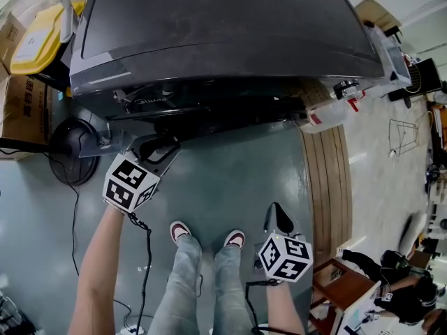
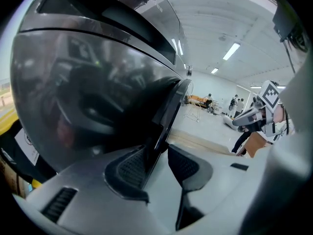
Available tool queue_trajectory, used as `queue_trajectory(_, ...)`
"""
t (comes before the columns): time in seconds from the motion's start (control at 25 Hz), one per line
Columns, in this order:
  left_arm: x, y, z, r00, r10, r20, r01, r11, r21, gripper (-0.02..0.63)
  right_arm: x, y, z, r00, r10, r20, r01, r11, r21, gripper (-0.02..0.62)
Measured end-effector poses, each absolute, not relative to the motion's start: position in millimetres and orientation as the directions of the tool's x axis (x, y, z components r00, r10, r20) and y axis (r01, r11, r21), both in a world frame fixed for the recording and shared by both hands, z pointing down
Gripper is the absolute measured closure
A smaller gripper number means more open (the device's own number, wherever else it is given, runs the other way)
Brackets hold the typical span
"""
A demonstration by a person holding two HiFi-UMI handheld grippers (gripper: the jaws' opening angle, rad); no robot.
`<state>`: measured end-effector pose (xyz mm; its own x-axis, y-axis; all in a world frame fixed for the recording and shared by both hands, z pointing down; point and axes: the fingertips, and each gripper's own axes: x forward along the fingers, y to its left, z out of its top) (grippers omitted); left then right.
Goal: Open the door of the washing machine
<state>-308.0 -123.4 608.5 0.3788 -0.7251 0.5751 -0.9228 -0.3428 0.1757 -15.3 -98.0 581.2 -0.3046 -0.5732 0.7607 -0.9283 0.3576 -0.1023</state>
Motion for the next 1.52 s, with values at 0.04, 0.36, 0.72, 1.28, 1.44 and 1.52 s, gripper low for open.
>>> queue_trajectory(0.04, -307.3, -122.6, 608.6, 0.377, -0.725, 0.576, -0.924, -0.339, 0.177, 0.471, -15.2, -98.1, 581.6, -0.306, -0.572, 0.761, -0.927, 0.36, -0.102, 0.591)
queue_trajectory(0.36, -277.4, -94.1, 612.6, 0.389, -0.721, 0.574, -0.919, -0.347, 0.187, 0.483, -8.2, -102.3, 577.0, -0.312, -0.571, 0.76, -0.922, 0.373, -0.099, 0.591)
queue_trajectory(0.72, -261.0, -79.2, 612.4, 0.41, -0.716, 0.565, -0.91, -0.368, 0.194, 0.494, 9.4, -104.3, 581.8, -0.302, -0.574, 0.761, -0.923, 0.377, -0.082, 0.591)
queue_trajectory(1.28, -220.5, -47.5, 615.4, 0.432, -0.691, 0.579, -0.898, -0.387, 0.209, 0.511, 34.3, -93.2, 588.6, -0.305, -0.566, 0.766, -0.922, 0.377, -0.089, 0.591)
queue_trajectory(1.44, -205.7, -37.7, 615.7, 0.425, -0.684, 0.593, -0.901, -0.381, 0.207, 0.514, 47.7, -93.8, 585.6, -0.298, -0.571, 0.765, -0.926, 0.369, -0.086, 0.591)
queue_trajectory(1.52, -197.8, -33.6, 615.5, 0.423, -0.682, 0.597, -0.903, -0.376, 0.21, 0.514, 54.9, -94.4, 584.8, -0.295, -0.572, 0.765, -0.928, 0.364, -0.086, 0.591)
